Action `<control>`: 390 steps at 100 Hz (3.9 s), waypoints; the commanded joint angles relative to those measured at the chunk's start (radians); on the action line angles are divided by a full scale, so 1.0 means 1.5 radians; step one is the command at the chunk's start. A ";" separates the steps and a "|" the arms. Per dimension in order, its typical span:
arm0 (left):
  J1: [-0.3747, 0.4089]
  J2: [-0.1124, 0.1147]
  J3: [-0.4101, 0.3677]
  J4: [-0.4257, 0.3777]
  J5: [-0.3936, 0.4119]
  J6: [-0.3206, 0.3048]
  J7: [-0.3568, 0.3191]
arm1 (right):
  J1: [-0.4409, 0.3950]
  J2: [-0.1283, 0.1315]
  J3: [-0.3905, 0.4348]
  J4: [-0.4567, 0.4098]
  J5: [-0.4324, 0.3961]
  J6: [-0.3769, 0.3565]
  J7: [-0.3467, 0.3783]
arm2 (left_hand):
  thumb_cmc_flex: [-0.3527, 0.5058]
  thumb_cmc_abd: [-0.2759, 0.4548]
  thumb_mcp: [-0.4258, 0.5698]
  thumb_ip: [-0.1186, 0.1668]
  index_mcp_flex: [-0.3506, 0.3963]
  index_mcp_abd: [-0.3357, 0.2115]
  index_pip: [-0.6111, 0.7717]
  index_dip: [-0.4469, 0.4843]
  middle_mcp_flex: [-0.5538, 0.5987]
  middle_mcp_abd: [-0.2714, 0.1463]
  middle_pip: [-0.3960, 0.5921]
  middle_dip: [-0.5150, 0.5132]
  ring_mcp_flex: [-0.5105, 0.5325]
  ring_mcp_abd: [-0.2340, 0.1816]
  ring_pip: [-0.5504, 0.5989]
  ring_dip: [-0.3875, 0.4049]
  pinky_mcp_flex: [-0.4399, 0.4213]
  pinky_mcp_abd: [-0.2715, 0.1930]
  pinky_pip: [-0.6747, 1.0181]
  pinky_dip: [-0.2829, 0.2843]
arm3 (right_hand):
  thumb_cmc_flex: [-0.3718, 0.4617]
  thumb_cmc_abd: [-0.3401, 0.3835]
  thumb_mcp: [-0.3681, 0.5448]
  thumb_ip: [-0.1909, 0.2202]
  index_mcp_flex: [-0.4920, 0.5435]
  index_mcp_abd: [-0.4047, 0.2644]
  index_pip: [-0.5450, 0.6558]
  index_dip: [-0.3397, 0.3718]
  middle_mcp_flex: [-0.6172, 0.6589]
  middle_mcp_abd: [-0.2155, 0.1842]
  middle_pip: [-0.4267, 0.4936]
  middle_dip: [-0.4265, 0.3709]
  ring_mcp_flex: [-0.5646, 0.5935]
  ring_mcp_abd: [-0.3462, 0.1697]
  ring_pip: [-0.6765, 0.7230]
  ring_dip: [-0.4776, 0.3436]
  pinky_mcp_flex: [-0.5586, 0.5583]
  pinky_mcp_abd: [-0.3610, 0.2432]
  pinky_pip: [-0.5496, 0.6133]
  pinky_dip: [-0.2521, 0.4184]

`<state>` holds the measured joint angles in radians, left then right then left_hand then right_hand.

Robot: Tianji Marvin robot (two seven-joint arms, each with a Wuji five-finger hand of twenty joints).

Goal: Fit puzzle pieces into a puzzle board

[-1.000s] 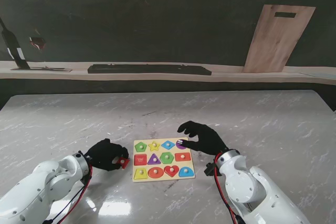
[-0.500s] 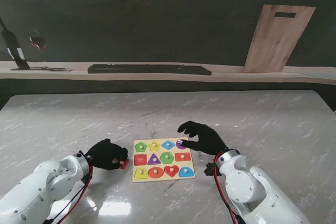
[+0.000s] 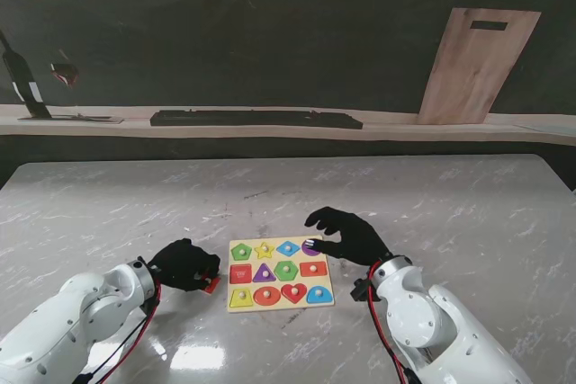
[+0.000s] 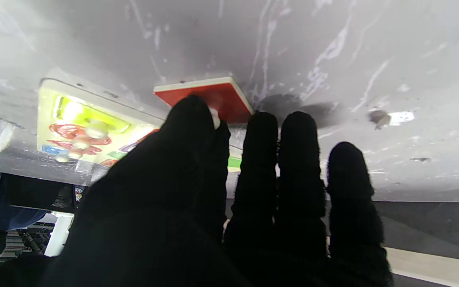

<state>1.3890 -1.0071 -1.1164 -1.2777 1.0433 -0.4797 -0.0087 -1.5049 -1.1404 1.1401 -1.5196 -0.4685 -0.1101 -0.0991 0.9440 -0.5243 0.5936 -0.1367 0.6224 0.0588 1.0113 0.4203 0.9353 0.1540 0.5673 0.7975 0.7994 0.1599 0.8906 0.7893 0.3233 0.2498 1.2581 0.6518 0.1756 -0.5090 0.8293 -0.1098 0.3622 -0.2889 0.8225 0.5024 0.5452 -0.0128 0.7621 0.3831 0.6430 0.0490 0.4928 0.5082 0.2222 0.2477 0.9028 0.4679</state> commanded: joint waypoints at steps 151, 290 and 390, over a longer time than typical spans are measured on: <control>-0.008 -0.026 0.056 -0.102 -0.079 0.189 -0.032 | -0.029 -0.007 0.028 -0.017 0.050 -0.045 -0.011 | -0.080 -0.111 0.278 -0.018 0.061 0.073 0.094 0.010 0.093 0.059 0.110 0.013 0.134 -0.013 0.145 -0.010 0.092 0.088 0.102 0.027 | -0.014 0.008 -0.003 0.025 0.006 -0.028 -0.001 0.010 0.019 -0.015 0.003 0.005 0.002 0.001 0.007 0.005 -0.005 0.002 0.004 0.011; -0.066 -0.043 0.209 -0.082 -0.098 0.405 -0.029 | -0.056 -0.013 0.067 -0.028 0.089 -0.074 -0.027 | -0.085 -0.113 0.294 -0.016 0.058 0.086 0.098 0.019 0.090 0.068 0.126 0.011 0.133 -0.005 0.160 -0.024 0.092 0.102 0.110 0.041 | -0.014 0.008 -0.004 0.025 0.007 -0.028 -0.003 0.010 0.019 -0.014 0.001 0.004 0.002 0.001 0.006 0.005 -0.006 0.002 0.003 0.012; -0.084 -0.048 0.237 -0.066 -0.118 0.442 -0.029 | -0.056 -0.013 0.068 -0.027 0.088 -0.075 -0.027 | -0.075 -0.105 0.275 -0.026 0.055 0.088 0.093 0.017 0.083 0.070 0.128 0.009 0.125 -0.001 0.159 -0.032 0.085 0.103 0.106 0.045 | -0.014 0.008 -0.004 0.025 0.007 -0.028 -0.003 0.010 0.020 -0.014 0.002 0.004 0.002 0.001 0.006 0.006 -0.006 0.002 0.002 0.012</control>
<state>1.2667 -1.0787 -0.7638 -1.3745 0.8692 0.1768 -0.0409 -1.5827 -1.1544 1.2449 -1.5548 -0.3350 -0.2195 -0.1381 0.8155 -0.6773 0.9737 -0.1799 0.6901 0.1742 1.1134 0.4272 1.0617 0.1745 0.7254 0.8041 0.9613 0.1640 1.0933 0.7490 0.4633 0.2498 1.3786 0.6892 0.1755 -0.5090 0.8293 -0.1098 0.3622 -0.2910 0.8225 0.5025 0.5454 -0.0128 0.7621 0.3831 0.6430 0.0491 0.4929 0.5083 0.2222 0.2477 0.9028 0.4680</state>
